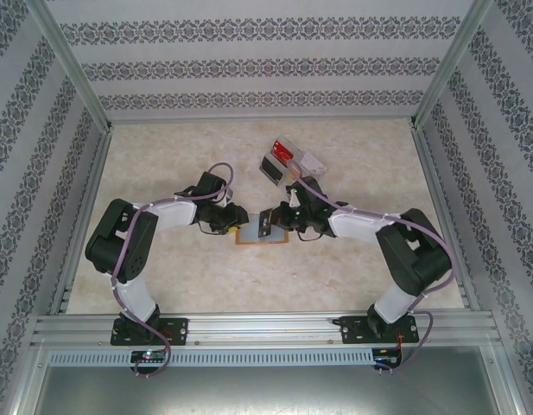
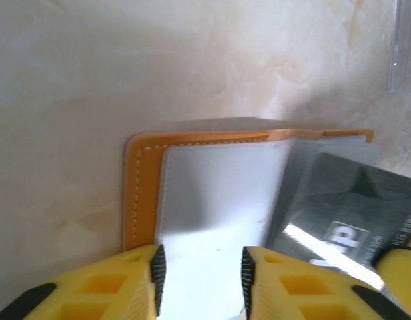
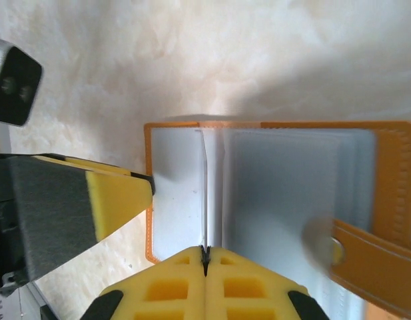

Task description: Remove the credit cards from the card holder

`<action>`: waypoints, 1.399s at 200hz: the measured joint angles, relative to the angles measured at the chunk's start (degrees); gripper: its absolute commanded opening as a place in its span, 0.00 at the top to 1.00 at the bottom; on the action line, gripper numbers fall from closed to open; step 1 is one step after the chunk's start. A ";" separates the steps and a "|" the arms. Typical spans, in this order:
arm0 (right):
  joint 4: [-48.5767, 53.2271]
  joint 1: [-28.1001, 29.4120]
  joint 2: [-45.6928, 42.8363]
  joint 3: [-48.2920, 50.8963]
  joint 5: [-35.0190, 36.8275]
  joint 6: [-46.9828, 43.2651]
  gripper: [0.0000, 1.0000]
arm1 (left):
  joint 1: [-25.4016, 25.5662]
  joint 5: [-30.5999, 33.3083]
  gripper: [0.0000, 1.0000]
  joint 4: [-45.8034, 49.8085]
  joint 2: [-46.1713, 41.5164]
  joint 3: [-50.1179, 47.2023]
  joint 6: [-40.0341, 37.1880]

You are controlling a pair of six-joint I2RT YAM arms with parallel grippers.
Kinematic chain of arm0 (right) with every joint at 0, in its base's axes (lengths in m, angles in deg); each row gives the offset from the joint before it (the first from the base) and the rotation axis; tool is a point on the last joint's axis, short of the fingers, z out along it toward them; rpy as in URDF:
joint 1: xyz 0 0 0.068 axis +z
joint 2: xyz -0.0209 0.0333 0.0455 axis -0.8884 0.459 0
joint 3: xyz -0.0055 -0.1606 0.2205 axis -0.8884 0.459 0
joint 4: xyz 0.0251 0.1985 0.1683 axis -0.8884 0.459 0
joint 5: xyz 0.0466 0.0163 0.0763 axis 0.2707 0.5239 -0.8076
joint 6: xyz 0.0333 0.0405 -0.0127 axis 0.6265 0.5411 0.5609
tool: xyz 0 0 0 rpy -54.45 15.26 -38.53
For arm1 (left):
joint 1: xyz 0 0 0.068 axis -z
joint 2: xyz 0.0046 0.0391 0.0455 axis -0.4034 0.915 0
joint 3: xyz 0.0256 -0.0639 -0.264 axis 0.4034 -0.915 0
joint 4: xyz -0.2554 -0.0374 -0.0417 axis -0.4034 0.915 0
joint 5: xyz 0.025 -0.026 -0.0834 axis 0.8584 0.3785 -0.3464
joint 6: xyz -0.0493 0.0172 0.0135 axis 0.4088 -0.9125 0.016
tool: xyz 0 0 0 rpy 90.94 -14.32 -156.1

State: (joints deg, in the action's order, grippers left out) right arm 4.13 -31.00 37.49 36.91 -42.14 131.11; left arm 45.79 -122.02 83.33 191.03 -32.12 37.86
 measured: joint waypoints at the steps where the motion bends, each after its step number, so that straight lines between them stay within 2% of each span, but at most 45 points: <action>1: 0.02 -0.07 -0.13 0.02 0.04 -0.07 1.00 | 0.00 0.00 0.52 0.07 -0.07 0.00 0.04; 36: 1.99 -1.60 -8.94 0.66 0.96 -6.62 1.00 | -1.36 -0.42 0.32 2.45 -5.40 0.44 -0.04; 66: 6.08 -2.62 -16.48 -0.61 4.13 -14.67 1.00 | -4.94 1.46 0.15 6.67 -12.52 2.10 -1.46; 106: 11.39 -3.48 -17.27 -6.88 6.38 -23.26 1.00 | -11.93 4.63 0.00 10.45 -19.34 0.52 -3.45; 146: 17.99 -3.45 -9.18 -18.73 8.33 -29.75 1.00 | -14.80 5.88 0.01 14.23 -21.70 -1.81 -5.95; 231: 37.27 -3.41 20.04 -55.08 18.47 -47.34 1.00 | -17.64 9.20 0.01 20.68 -27.15 -1.88 -11.37; 280: 45.38 -3.30 29.90 -66.53 21.35 -55.12 1.00 | -17.88 9.51 0.01 21.38 -26.88 -1.88 -12.17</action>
State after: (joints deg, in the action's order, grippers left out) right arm 49.50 -34.30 67.39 -29.63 -20.79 75.99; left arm 27.91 -112.51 104.71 164.15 -34.00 25.69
